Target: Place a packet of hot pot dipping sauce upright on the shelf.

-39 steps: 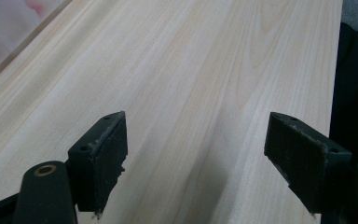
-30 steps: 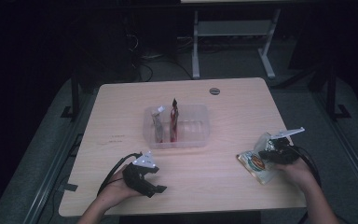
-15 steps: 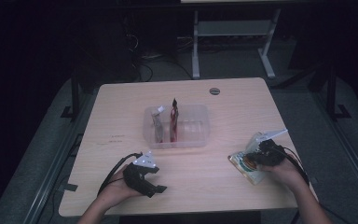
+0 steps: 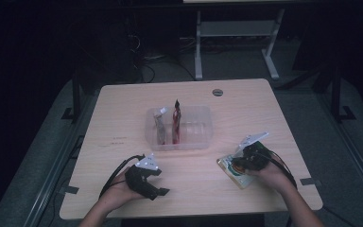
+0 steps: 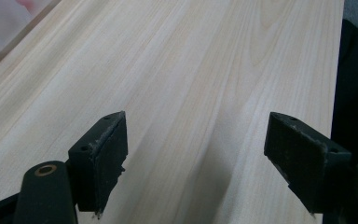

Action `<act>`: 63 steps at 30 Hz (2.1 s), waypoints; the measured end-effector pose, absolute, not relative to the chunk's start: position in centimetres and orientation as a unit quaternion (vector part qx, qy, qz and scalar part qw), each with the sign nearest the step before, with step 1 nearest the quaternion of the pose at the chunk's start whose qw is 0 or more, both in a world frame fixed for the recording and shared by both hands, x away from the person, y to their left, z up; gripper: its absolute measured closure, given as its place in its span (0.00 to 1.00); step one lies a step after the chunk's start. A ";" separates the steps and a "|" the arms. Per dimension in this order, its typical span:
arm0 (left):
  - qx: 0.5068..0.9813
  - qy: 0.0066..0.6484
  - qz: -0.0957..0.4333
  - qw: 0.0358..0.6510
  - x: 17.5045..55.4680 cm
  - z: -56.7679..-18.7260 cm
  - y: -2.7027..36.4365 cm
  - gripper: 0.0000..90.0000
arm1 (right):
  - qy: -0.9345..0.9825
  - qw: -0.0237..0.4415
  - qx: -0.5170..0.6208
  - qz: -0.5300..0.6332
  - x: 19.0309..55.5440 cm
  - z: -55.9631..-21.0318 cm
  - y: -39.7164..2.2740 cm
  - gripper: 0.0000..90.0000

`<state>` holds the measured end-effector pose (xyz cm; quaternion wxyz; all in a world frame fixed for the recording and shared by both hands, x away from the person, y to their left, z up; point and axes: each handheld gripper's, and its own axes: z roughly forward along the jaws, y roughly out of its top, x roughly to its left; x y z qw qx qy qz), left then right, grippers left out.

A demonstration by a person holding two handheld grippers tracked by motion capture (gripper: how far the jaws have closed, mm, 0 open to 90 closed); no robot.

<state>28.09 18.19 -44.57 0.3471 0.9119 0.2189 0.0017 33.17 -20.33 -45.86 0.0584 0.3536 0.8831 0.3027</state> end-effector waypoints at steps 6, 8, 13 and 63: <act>0.911 0.219 0.002 0.348 28.1 -44.5 18.2 0.23 | 0.891 0.075 0.332 0.301 33.2 -45.6 -19.0 1.00; 0.911 0.221 0.004 0.350 28.0 -44.5 18.3 0.23 | 0.881 0.090 0.348 0.308 33.5 -45.2 -19.9 1.00; 0.911 0.221 0.003 0.348 28.1 -44.6 18.5 0.23 | 0.849 0.123 0.402 0.319 34.5 -44.2 -23.8 1.00; 0.910 0.222 0.008 0.349 27.9 -44.4 18.2 0.24 | 0.881 0.068 0.358 0.302 34.5 -45.9 -20.8 1.00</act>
